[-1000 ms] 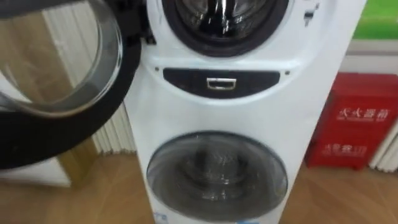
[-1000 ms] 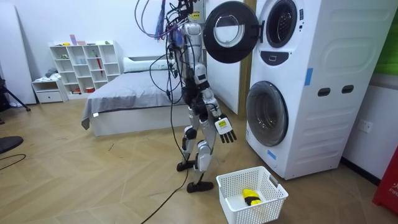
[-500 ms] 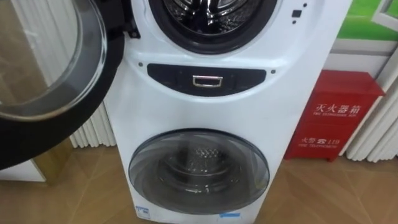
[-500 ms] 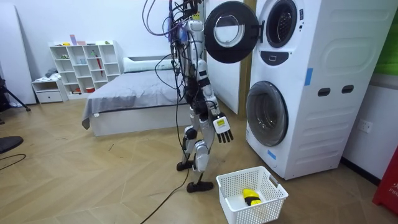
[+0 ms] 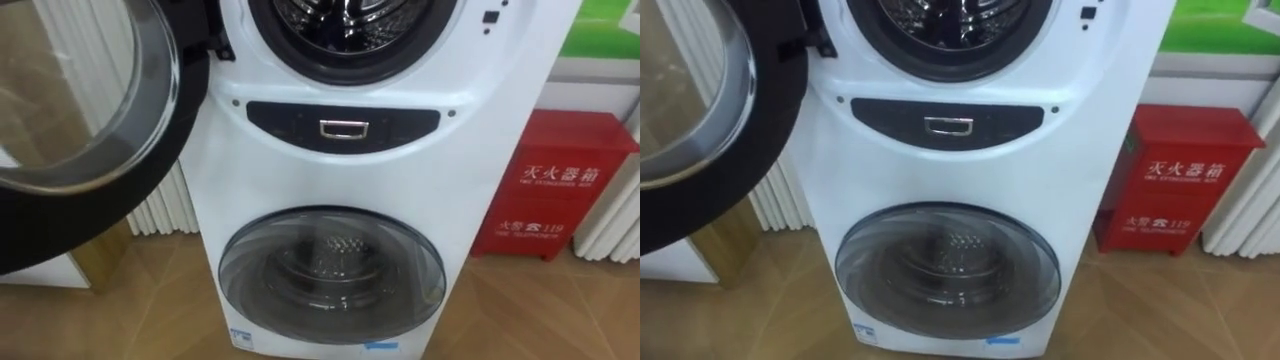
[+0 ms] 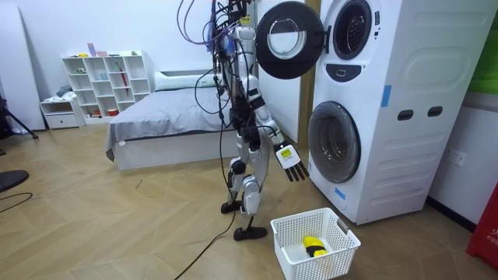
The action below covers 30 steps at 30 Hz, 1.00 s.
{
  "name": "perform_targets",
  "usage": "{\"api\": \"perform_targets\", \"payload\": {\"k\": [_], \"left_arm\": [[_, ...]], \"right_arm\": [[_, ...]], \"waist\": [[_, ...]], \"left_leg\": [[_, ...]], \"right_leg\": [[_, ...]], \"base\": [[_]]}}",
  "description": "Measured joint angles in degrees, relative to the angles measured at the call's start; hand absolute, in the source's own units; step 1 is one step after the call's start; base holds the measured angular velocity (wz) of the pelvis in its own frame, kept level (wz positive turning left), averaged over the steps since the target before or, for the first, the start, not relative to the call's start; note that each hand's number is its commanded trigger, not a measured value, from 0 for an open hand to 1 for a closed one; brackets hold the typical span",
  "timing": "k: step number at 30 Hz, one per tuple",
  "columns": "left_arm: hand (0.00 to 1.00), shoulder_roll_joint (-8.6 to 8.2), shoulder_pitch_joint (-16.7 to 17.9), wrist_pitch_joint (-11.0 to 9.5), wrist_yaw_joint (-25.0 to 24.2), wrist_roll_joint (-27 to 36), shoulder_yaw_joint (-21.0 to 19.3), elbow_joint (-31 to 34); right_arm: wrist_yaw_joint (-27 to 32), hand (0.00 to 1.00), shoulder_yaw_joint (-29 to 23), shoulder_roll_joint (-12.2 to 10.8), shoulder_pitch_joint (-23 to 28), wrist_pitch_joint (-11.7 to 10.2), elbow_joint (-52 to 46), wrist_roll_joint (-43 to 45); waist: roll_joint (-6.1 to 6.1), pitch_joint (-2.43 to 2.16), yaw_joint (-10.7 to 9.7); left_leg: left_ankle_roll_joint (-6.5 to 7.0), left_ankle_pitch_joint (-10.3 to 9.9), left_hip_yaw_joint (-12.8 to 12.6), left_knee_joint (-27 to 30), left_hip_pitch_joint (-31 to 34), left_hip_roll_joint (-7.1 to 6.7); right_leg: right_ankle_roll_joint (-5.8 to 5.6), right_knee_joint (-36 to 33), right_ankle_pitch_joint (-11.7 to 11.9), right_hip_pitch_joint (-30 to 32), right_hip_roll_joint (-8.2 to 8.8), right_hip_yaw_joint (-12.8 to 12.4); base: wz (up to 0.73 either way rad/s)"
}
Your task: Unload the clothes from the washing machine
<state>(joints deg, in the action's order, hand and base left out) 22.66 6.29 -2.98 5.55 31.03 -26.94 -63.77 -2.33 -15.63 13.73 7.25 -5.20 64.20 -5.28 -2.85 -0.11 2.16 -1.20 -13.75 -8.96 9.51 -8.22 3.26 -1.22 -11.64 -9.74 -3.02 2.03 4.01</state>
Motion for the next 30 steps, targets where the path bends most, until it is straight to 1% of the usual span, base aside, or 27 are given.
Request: {"api": "perform_targets", "payload": {"k": [1,2,3,4,5,6,7,8,9,10,12,13,15,16,18,19,20,22,23,25,26,29,30], "left_arm": [[0.00,1.17,-0.5,-0.1,0.1,0.5,-0.2,0.4],[0.00,3.18,-1.6,-0.1,0.2,0.6,-1.2,1.8],[0.00,4.68,-2.6,-0.2,0.3,0.5,-2.2,3.8],[0.00,5.21,-3.0,-0.3,0.3,0.5,-2.5,4.9],[0.00,5.81,-3.7,-1.3,0.4,0.4,-2.6,6.8],[0.00,6.10,-4.0,-1.7,0.5,0.4,-2.7,9.3],[0.00,6.15,-4.0,-1.6,0.6,0.6,-2.8,10.9],[0.00,6.18,-4.1,-1.6,0.6,0.9,-2.7,14.5],[0.00,6.56,-4.4,-1.7,0.6,0.9,-2.7,17.2],[0.00,7.10,-4.8,-1.8,0.5,0.9,-2.5,17.6],[0.00,9.58,-7.2,-1.8,0.4,0.5,-2.4,17.5],[0.00,10.29,-7.6,-1.8,0.3,0.4,-2.4,17.5],[0.00,12.99,-9.4,-1.6,0.4,0.1,-2.5,18.0],[0.00,13.52,-9.8,-1.5,0.5,-0.2,-2.5,18.8],[0.00,15.44,-10.5,-1.2,0.5,-0.9,-2.6,23.1],[0.00,15.96,-10.5,-1.2,0.5,-1.0,-2.6,24.4],[0.00,17.04,-10.9,-1.2,0.5,-1.3,-2.4,26.0],[0.00,17.88,-13.0,-0.7,0.9,-2.0,-2.0,26.1],[0.00,17.88,-13.8,-0.6,1.4,-2.0,-2.0,26.8],[0.00,17.90,-14.3,-0.5,1.9,-1.9,-2.3,29.0],[0.00,18.25,-14.3,0.1,2.4,-2.0,-2.2,30.5],[0.00,18.30,-14.4,0.9,3.1,-3.9,-2.2,36.1],[0.00,18.30,-14.4,1.0,3.5,-4.7,-2.0,38.3]], "right_arm": [[0.2,0.00,-0.3,0.4,0.4,0.0,-0.1,0.4],[0.3,0.00,-0.7,0.8,1.1,0.0,-0.2,1.3],[0.2,0.00,-1.5,0.9,1.8,0.0,-0.2,1.8],[0.2,0.00,-1.5,1.0,2.1,-0.1,-0.2,1.9],[0.2,0.00,-1.5,1.2,2.9,-0.3,-0.2,1.9],[0.2,0.00,-1.5,1.2,3.4,-0.3,-0.3,1.8],[0.1,0.00,-1.4,1.2,3.7,-0.2,-0.6,1.7],[-0.2,0.00,-1.4,1.2,4.9,-0.2,-1.8,1.6],[-0.3,0.00,-1.4,1.2,5.5,-0.2,-2.8,1.7],[-0.3,0.00,-1.4,1.3,5.5,-0.3,-2.8,1.7],[-0.3,0.00,-1.5,1.5,5.4,-0.3,-2.8,2.2],[-0.3,0.00,-1.6,1.6,5.4,-0.3,-2.8,2.8],[-0.3,0.00,-2.3,1.6,6.1,-0.3,-3.2,4.5],[-0.3,0.00,-2.4,1.6,6.5,-0.2,-3.4,4.8],[-0.3,0.00,-3.6,1.6,8.0,-0.2,-4.8,5.5],[-0.3,0.00,-3.7,1.6,8.0,-0.2,-5.0,5.5],[-0.3,0.00,-3.7,1.6,8.2,-0.2,-5.4,5.6],[-0.4,0.00,-3.6,1.6,8.5,-0.1,-6.0,5.7],[-0.5,0.00,-3.6,1.6,8.6,0.0,-6.7,5.8],[-1.2,0.00,-3.6,1.6,8.7,0.2,-7.9,6.1],[-1.7,0.00,-3.6,1.6,8.8,0.3,-8.3,6.9],[-2.5,0.00,-2.9,1.5,8.8,0.5,-8.9,8.3],[-2.8,0.00,-2.4,1.5,8.6,0.5,-9.4,8.9]], "waist": [[-0.29,-0.06,0.0],[-0.84,-0.09,0.3],[-0.99,-0.29,0.5],[-1.26,-0.33,0.9],[-1.43,-0.36,1.3],[-1.93,-0.39,1.4],[-2.34,-0.60,1.5],[-2.35,-0.55,1.5],[-2.32,-0.53,1.9],[-2.29,-0.50,1.9],[-2.02,-0.31,2.1],[-1.93,-0.29,2.2],[-1.84,-0.25,2.3],[-1.79,-0.28,2.4],[-1.80,-0.28,2.8],[-1.83,-0.27,2.8],[-1.96,-0.18,2.6],[-2.42,0.03,2.6],[-2.70,0.06,2.6],[-2.97,0.09,2.6],[-3.17,0.15,2.6],[-2.99,0.07,2.9],[-2.67,0.07,2.9]], "left_leg": [[0.01,0.0,0.0,0.0,0.1,-0.02],[0.01,0.0,-0.1,0.0,0.3,-0.01],[0.01,0.0,-0.2,0.0,0.6,0.01],[0.01,0.0,-0.2,0.0,0.7,0.01],[0.02,0.0,-0.2,0.1,0.9,0.00],[0.02,0.0,-0.2,0.2,1.2,-0.02],[0.02,0.0,-0.2,0.2,1.4,-0.02],[0.02,0.0,-0.2,0.2,1.5,-0.01],[0.02,0.0,-0.2,0.2,1.5,0.05],[0.02,0.0,-0.2,0.2,1.5,0.09],[0.01,0.0,-0.1,0.1,1.0,0.13],[0.01,0.0,-0.1,0.0,0.8,0.12],[0.01,0.0,-0.3,-0.1,0.3,0.06],[0.01,0.0,-0.4,-0.1,0.2,0.06],[0.01,0.0,-0.4,-0.1,0.4,0.01],[0.01,0.0,-0.4,-0.1,0.5,-0.01],[0.01,0.0,-0.3,-0.1,0.6,0.01],[0.01,0.0,-0.3,0.0,0.6,0.04],[0.01,0.0,-0.2,0.0,0.7,0.04],[0.01,0.0,-0.2,0.0,0.6,0.04],[0.01,0.0,-0.1,0.1,0.7,0.04],[0.02,0.0,1.0,0.4,0.8,-0.02],[0.02,0.0,1.6,0.6,0.9,-0.03]], "right_leg": [[0.00,0.0,0.0,0.1,0.02,0.0],[-0.01,-0.1,0.0,0.2,-0.02,-0.1],[-0.01,-0.1,0.0,0.3,-0.06,-0.1],[-0.01,-0.1,0.0,0.5,-0.07,-0.1],[-0.01,-0.2,0.0,1.1,-0.06,-0.1],[-0.01,-0.2,0.0,1.2,-0.05,-0.1],[-0.01,-0.2,0.0,1.2,-0.05,-0.1],[-0.01,-0.3,0.0,1.5,-0.06,-0.1],[-0.01,-0.5,0.0,1.9,-0.11,-0.2],[-0.01,-0.7,0.0,1.9,-0.15,-0.4],[-0.01,-0.9,0.0,1.6,-0.25,-0.9],[-0.01,-0.9,0.0,1.6,-0.25,-1.0],[-0.05,-0.5,0.1,1.0,-0.25,-1.1],[-0.09,-0.1,0.2,0.9,-0.25,-1.0],[-0.17,0.1,0.4,1.0,-0.25,-1.1],[-0.17,0.0,0.4,1.0,-0.25,-1.1],[-0.13,0.0,0.4,1.0,-0.25,-1.0],[-0.07,0.0,0.4,1.0,-0.26,-0.9],[-0.05,-0.1,0.5,1.0,-0.25,-0.9],[-0.04,-0.1,0.5,1.0,-0.25,-0.9],[-0.04,-0.2,0.5,1.0,-0.25,-0.9],[-0.04,0.0,0.5,0.8,-0.22,-0.2],[-0.04,0.0,0.5,0.4,-0.14,0.3]], "base": [[0.00],[0.00],[0.00],[-0.04],[-0.03],[-0.04],[0.00],[-0.05],[-0.08],[-0.12],[-0.15],[-0.14],[-0.03],[0.00],[0.00],[0.04],[0.00],[0.02],[0.00],[0.00],[0.07],[0.19],[0.27]]}}
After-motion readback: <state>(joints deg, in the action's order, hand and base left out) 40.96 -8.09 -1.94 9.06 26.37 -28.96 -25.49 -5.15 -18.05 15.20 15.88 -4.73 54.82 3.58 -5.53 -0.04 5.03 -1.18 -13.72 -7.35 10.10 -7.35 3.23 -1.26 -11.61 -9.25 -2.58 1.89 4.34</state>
